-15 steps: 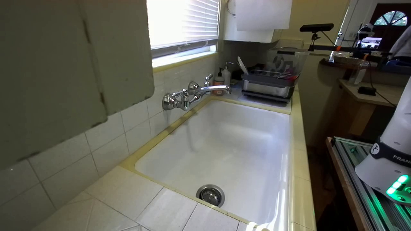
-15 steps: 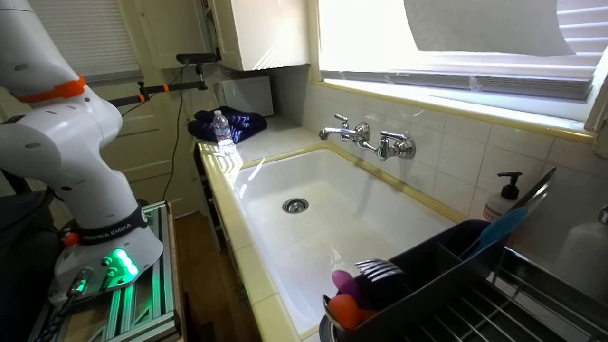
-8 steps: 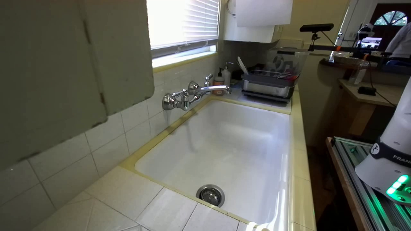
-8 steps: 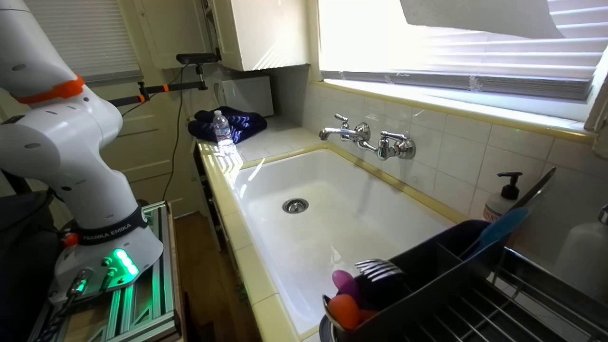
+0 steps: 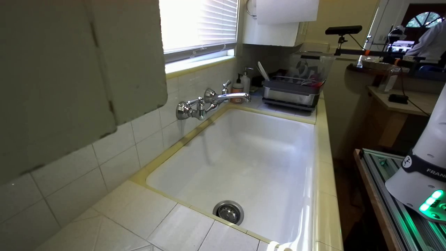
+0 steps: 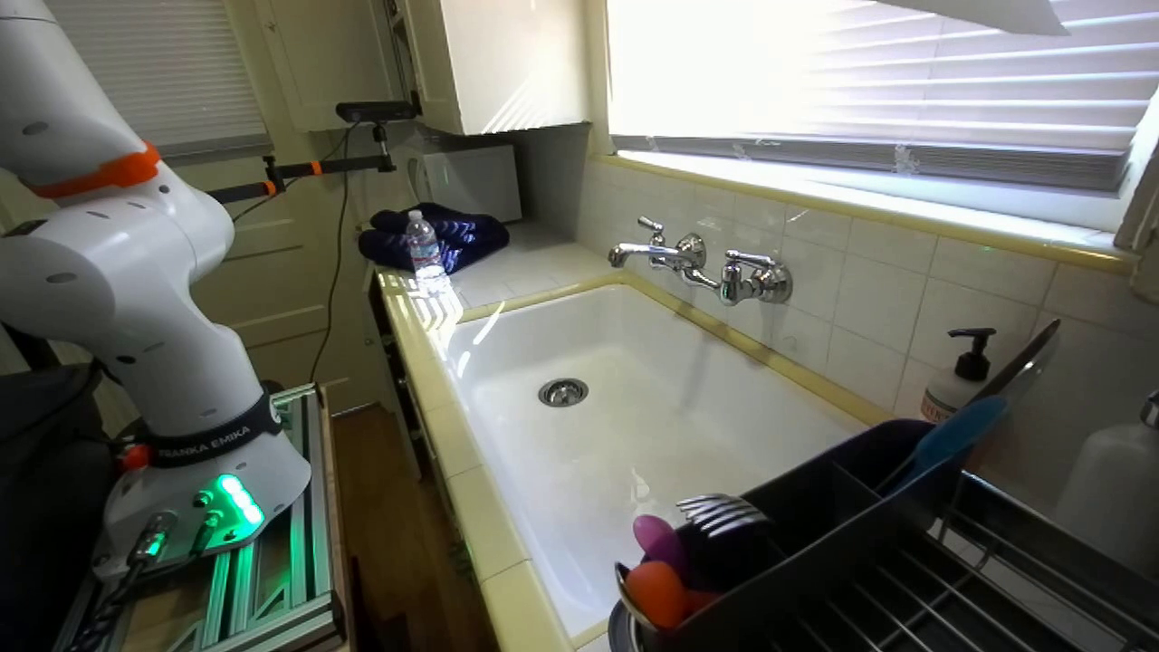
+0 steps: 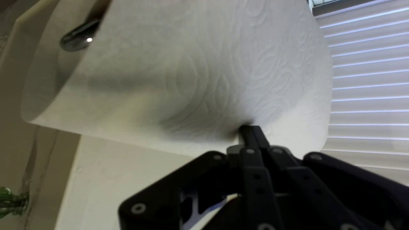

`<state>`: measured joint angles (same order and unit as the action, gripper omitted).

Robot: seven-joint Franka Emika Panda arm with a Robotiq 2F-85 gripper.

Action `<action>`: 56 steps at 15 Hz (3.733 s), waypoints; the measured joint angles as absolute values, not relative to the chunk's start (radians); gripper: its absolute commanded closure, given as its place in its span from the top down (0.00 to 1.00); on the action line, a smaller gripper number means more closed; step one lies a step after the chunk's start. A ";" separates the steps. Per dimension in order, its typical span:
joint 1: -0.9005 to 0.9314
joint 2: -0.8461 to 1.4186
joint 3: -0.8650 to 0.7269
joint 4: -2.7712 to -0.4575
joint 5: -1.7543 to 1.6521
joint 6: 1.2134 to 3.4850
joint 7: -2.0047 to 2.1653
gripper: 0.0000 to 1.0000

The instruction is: Pull up the paper

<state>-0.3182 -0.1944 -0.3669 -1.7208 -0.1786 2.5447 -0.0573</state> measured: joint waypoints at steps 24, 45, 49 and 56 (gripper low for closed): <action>-0.299 -0.203 -0.319 -1.726 -0.154 2.537 -0.071 0.00; -0.307 -0.169 -0.348 -1.696 -0.149 2.498 -0.071 0.00; -0.311 -0.180 -0.359 -1.690 -0.148 2.498 -0.071 0.00; -0.317 -0.185 -0.376 -1.679 -0.146 2.498 -0.071 0.00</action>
